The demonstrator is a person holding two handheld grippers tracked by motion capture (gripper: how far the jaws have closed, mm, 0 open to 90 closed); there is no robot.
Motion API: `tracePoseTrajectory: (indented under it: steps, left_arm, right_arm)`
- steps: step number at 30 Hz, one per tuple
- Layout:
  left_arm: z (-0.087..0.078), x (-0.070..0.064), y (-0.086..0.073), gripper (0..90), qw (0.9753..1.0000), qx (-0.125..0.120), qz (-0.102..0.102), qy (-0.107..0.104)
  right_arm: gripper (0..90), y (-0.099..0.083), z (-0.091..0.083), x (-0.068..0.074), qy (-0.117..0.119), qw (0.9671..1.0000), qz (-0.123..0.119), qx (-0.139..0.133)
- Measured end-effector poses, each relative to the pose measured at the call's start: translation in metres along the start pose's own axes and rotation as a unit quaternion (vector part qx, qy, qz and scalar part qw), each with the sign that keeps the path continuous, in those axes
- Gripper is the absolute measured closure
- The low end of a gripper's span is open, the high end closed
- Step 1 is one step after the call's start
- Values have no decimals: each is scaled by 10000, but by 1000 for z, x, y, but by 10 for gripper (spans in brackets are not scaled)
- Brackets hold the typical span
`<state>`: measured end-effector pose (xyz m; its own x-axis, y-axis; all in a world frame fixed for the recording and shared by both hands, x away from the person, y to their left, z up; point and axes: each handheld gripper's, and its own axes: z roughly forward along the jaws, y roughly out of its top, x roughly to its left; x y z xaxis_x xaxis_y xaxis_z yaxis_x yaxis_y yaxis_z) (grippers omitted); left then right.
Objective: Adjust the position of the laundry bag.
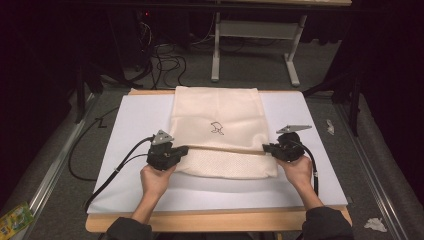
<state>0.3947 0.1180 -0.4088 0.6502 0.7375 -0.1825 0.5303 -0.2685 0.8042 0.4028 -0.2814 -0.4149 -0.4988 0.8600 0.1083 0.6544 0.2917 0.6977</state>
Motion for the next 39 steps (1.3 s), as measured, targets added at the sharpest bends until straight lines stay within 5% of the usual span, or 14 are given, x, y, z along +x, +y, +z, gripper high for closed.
tracePoseTrajectory:
  steps: [39]
  left_arm:
    - [-9,15,-7,871,9998,33,-130,133]
  right_arm:
    - [856,1,-1,-3,-53,10000,45,7]
